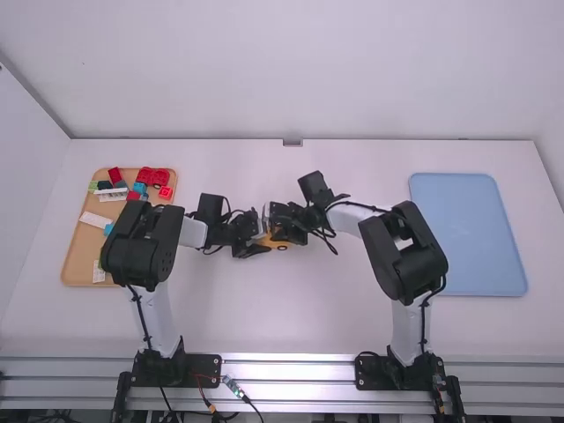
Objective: Assemble lego blocks to make yellow taxi
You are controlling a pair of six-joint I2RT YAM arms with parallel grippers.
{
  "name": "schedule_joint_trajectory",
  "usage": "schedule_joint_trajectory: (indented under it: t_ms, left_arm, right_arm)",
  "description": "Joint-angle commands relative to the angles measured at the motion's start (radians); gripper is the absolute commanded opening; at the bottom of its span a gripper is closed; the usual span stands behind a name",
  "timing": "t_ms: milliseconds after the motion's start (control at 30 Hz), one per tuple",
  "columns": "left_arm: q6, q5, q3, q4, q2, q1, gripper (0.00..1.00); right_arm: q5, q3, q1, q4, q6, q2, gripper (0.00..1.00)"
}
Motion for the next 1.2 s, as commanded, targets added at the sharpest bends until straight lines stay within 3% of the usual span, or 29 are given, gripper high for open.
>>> schedule_joint_trajectory:
  t_ms: [0,367,633,767,900,1167]
  left_arm:
    - [0.059,0.039,-0.035,-0.01,0.009,-0.017,0.43]
    - [0.05,0.038,-0.047,0.019,0.009,-0.018,0.41]
    - [0.051,0.036,-0.01,-0.051,0.009,-0.017,0.41]
    - [0.051,0.036,-0.016,-0.043,0.009,-0.018,0.41]
    - [0.051,0.034,-0.017,-0.045,0.009,-0.018,0.4]
    - [0.05,-0.014,-0.017,-0.049,0.009,-0.018,0.38]
  right_arm:
    - [0.143,-0.022,0.003,-0.002,0.074,0.034,0.0]
    - [0.143,-0.018,0.002,0.002,0.092,0.034,0.05]
    - [0.138,-0.018,0.002,0.002,0.089,0.034,0.33]
    - [0.139,-0.016,0.004,0.003,0.085,0.034,0.54]
    - [0.138,-0.014,0.003,0.005,0.086,0.034,0.62]
    - [0.069,0.046,-0.039,-0.065,0.057,0.032,0.66]
